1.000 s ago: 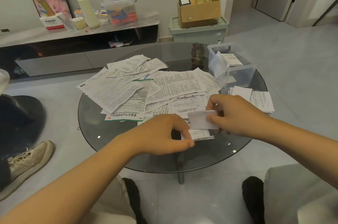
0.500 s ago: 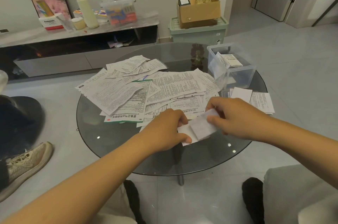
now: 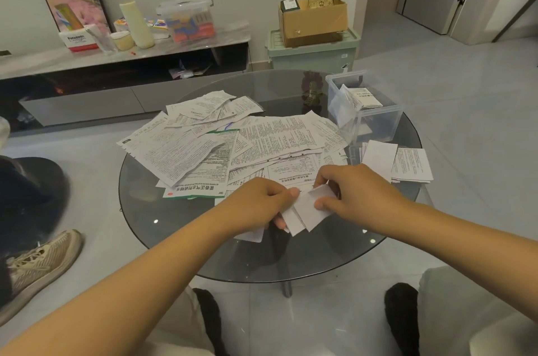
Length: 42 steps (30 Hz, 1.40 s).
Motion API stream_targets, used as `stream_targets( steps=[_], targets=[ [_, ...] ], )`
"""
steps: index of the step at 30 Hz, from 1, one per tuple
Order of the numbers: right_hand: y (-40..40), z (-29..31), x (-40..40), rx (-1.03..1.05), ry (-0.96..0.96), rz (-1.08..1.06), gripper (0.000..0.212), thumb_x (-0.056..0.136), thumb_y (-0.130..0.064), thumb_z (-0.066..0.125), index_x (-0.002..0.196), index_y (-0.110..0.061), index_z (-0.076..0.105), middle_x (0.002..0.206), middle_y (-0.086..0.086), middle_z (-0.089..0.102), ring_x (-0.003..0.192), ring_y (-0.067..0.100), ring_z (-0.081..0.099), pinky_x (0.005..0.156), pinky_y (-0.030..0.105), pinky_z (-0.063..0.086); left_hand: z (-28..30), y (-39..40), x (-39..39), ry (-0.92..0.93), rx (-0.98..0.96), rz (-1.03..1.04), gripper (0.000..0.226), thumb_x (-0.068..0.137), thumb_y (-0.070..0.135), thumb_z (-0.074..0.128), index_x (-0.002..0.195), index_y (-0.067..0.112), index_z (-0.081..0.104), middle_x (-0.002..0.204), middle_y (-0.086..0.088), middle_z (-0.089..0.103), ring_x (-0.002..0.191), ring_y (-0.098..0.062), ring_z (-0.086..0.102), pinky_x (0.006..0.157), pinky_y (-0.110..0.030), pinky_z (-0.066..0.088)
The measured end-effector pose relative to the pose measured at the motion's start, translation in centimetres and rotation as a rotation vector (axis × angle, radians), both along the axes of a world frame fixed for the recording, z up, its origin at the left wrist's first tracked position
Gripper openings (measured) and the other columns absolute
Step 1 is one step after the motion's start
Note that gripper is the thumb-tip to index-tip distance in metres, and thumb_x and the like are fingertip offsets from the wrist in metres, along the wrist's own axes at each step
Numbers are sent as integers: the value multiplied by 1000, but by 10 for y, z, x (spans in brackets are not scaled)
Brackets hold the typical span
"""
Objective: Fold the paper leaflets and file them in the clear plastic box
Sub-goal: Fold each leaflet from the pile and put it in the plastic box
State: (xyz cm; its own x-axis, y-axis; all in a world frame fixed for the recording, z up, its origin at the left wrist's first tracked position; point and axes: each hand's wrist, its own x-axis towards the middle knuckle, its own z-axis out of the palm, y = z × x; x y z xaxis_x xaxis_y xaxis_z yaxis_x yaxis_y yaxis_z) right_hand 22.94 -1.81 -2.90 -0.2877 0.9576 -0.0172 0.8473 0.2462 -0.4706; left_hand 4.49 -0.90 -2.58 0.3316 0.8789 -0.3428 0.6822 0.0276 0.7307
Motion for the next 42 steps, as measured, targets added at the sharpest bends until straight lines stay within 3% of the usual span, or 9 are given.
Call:
stream_targets(
  steps=[5, 9, 12, 15, 19, 26, 33, 36, 42],
  targets=[
    [1, -3, -2, 20, 75, -10, 24, 81, -32, 70, 96, -25, 54, 88, -8, 54, 78, 10, 49, 67, 24, 39, -3, 1, 7, -137, -39, 50, 6, 88, 16, 65, 89, 14, 70, 60, -1, 69, 53, -6, 61, 55, -17, 48],
    [6, 3, 3, 72, 159, -116, 40, 78, -36, 72, 111, -30, 50, 100, -11, 54, 75, 4, 50, 73, 24, 45, 0, 8, 11, -286, -45, 165, 8, 87, 9, 65, 85, 15, 70, 69, -7, 72, 66, -16, 69, 59, -19, 51],
    [11, 13, 12, 39, 278, -209, 25, 78, -35, 72, 97, -28, 57, 87, -8, 63, 67, 7, 60, 59, 17, 44, 8, 11, 18, -405, -86, 180, 9, 86, 6, 65, 89, 13, 69, 68, -1, 72, 62, -9, 68, 53, -12, 47],
    [14, 22, 25, 19, 391, -245, 17, 77, -28, 75, 80, -26, 58, 68, -3, 67, 52, 3, 61, 43, 8, 40, 10, 12, 29, -415, -93, 105, 14, 85, 2, 65, 92, 14, 68, 75, -3, 73, 69, -10, 69, 59, -14, 49],
    [15, 28, 38, -20, 365, -238, 16, 78, -23, 74, 85, -18, 61, 70, 0, 68, 47, 1, 59, 43, 10, 44, 13, 14, 46, -399, -99, 23, 7, 88, 18, 64, 94, 16, 68, 88, -4, 74, 78, -15, 71, 60, -18, 49],
    [22, 27, 68, 75, 319, -373, 12, 86, -31, 64, 92, -21, 63, 81, -3, 65, 62, 11, 61, 54, 19, 43, 11, 20, 79, -437, 28, 186, 17, 94, 22, 57, 83, 14, 66, 79, -6, 73, 70, -19, 71, 43, -15, 40],
    [29, 19, 89, -108, 64, -479, 25, 84, -27, 65, 107, -19, 58, 101, 1, 62, 86, 20, 61, 71, 27, 45, 4, 25, 105, -437, 28, 234, 17, 95, 23, 55, 84, 13, 64, 78, -3, 72, 57, -8, 67, 40, -14, 36],
    [25, 16, 86, -168, 84, -446, 30, 81, -24, 68, 107, -19, 54, 96, 2, 65, 81, 19, 63, 68, 28, 49, 0, 26, 109, -330, 68, 241, 20, 94, 27, 55, 80, 15, 65, 65, -2, 68, 38, -1, 53, 45, -17, 33],
    [25, -1, 78, -133, 263, -527, 42, 77, -18, 74, 110, -21, 48, 92, 2, 64, 84, 19, 63, 69, 29, 50, -6, 28, 110, -330, 19, 241, 20, 94, 28, 56, 91, 13, 69, 71, -3, 71, 42, 0, 57, 50, -17, 38]
  ],
)
